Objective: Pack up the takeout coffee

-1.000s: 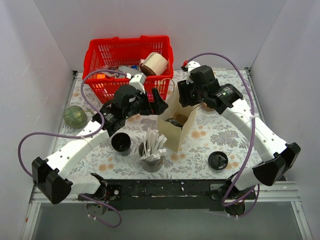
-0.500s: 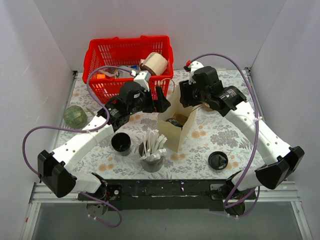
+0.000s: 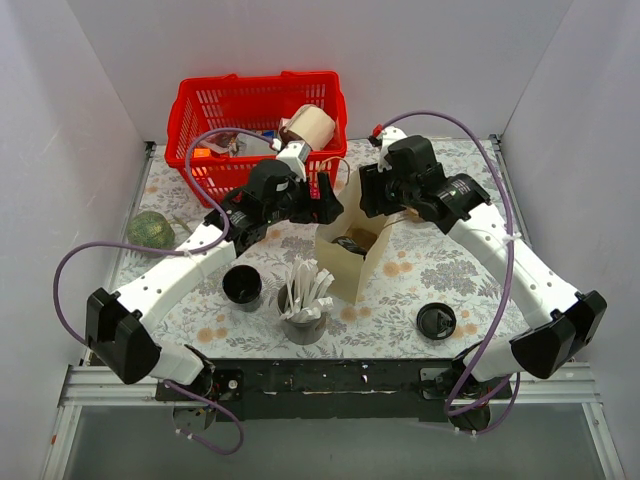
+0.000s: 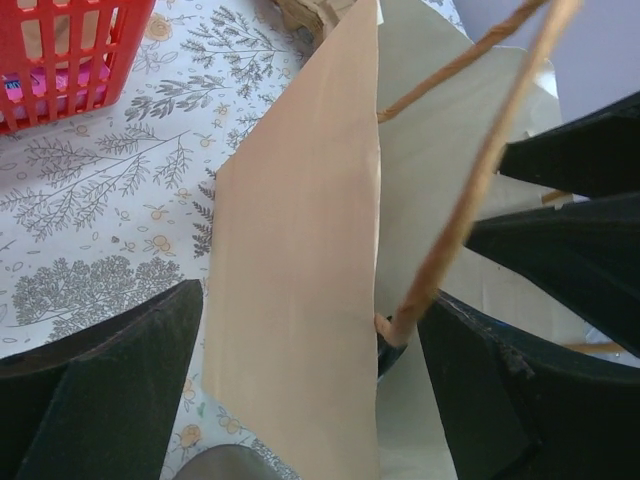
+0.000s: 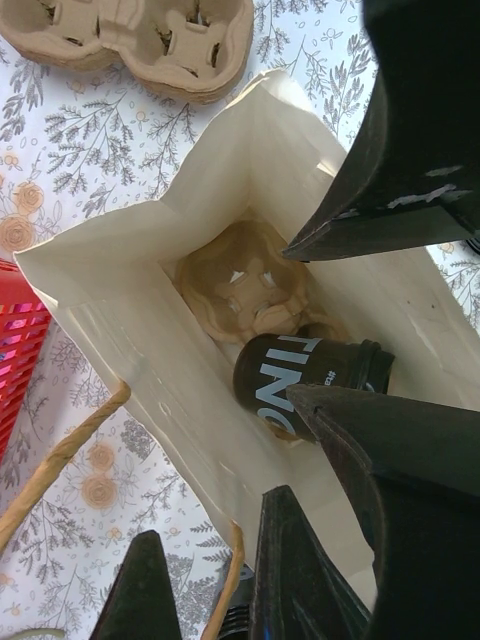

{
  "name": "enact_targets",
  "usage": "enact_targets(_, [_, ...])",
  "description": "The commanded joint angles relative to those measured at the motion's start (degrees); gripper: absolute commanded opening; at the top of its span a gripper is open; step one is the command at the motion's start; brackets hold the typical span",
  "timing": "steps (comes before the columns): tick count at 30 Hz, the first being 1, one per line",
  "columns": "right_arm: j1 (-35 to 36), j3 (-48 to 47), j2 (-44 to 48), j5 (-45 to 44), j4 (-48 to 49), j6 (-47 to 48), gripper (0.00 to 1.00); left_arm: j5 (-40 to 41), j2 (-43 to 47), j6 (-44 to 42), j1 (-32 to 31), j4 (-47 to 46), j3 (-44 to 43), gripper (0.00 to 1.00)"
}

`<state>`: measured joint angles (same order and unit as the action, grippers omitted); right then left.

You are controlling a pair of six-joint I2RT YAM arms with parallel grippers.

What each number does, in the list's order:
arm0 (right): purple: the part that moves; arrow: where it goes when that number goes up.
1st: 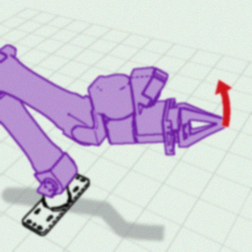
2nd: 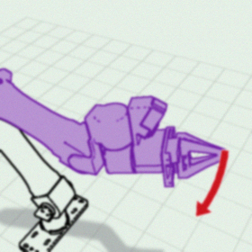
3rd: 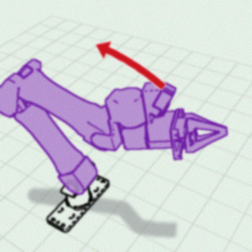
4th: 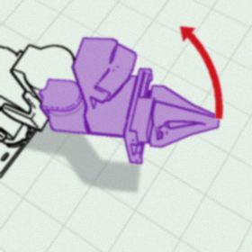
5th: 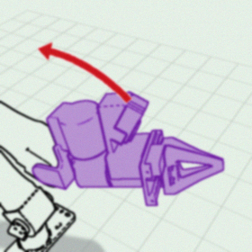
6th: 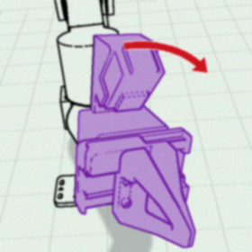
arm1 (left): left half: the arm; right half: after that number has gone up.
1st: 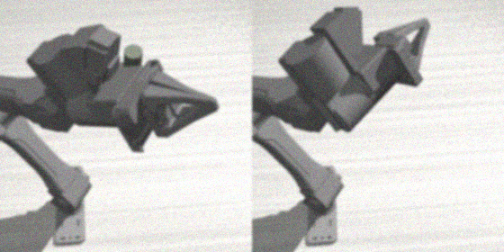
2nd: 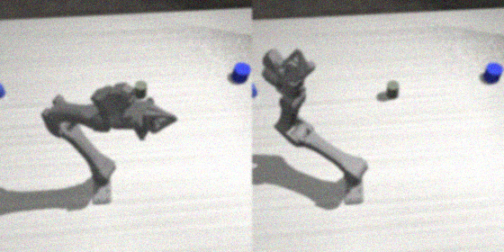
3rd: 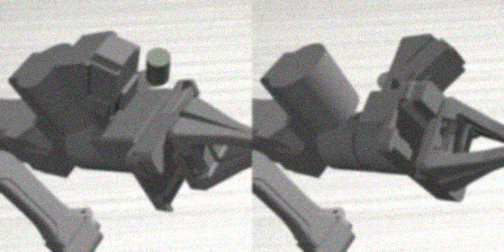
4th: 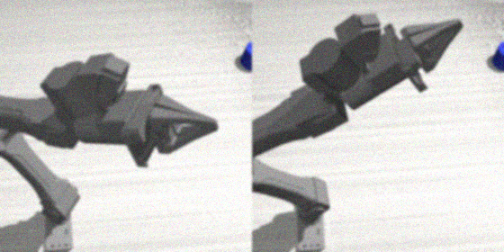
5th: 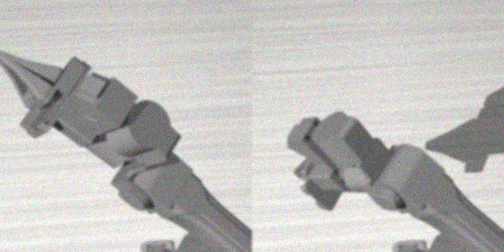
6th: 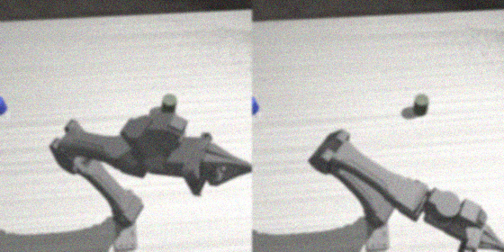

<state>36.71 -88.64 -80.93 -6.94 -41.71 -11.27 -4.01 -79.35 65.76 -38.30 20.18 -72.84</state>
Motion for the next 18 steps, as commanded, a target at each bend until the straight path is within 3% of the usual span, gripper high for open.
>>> enact_targets(1, [-0.8,0.9,1.2,1.8,2.0,0.0,0.61,-0.4,-2.1,-2.6,0.2,1.6,-3.4,0.82])
enact_targets(6, [-1.5,2.5,0.7,4.1,3.7,0.1,0.61,0.0,-4.4,-3.7,0.2,3.3,-5.3,0.51])
enact_targets(7, [-1.6,2.6,0.5,4.4,4.0,0.2,0.61,0.0,-4.6,-3.9,0.2,3.5,-6.0,0.4])
enact_targets(14, [-1.7,-0.3,0.5,5.5,5.3,1.9,0.61,0.3,-5.3,-5.9,0.2,4.6,-8.8,0.1])
enact_targets(18, [-1.8,-0.3,0.3,6.5,4.7,4.9,0.64,-0.8,-4.8,-8.4,0.1,3.1,-10.7,0.01])
